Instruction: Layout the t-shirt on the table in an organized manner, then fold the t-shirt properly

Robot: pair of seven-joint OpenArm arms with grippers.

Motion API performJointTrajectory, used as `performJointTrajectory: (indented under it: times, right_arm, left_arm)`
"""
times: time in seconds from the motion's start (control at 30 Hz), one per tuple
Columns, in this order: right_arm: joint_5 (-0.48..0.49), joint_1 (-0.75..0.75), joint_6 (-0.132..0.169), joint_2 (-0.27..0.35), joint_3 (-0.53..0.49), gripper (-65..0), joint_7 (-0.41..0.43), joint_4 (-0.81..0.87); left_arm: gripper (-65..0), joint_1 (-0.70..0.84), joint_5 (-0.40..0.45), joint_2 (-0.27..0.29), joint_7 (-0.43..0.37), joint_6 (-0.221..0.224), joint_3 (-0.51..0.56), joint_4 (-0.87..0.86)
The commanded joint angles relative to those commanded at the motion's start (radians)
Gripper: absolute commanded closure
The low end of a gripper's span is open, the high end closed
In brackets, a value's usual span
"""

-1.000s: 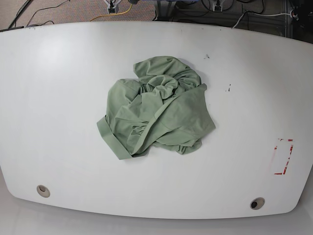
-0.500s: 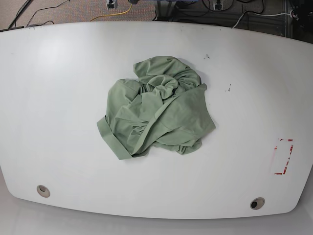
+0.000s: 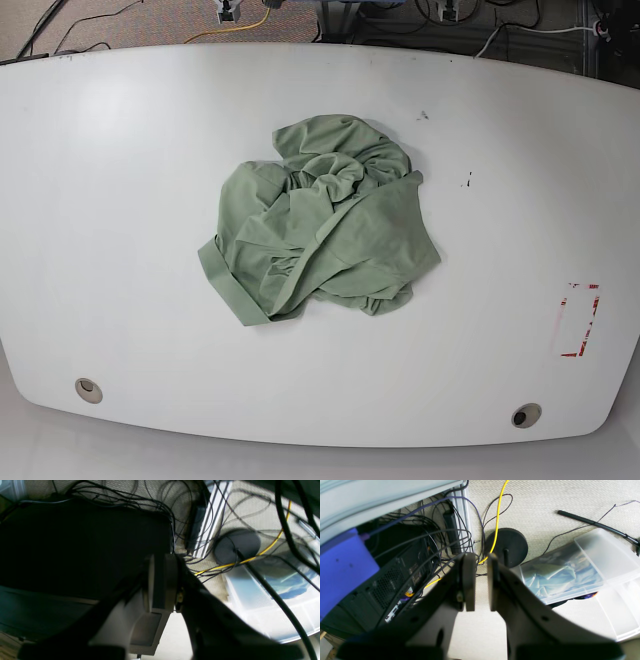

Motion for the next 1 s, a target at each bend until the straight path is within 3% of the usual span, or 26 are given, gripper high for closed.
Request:
performJointTrajectory:
  times: [0.3, 0.77, 1.0]
  right_arm:
    - [0.001, -0.006, -0.001, 0.002, -0.002, -8.3, -0.002, -0.003]
    - [-0.005, -0.017, 0.002, 0.005, -0.001, -7.4, 0.023, 0.011]
    - [-0.006, -0.008, 0.003, 0.002, 0.002, -7.3, 0.009, 0.013]
  left_arm:
    - [-4.1, 0.023, 0.002, -0.004, 0.014, -0.012, 0.023, 0.036]
    - [-6.3, 0.028, -0.006, -0.002, -0.065, 0.01, 0.012, 0.097]
    - [-6.5, 0.028, -0.017, -0.004, -0.048, 0.005, 0.012, 0.084]
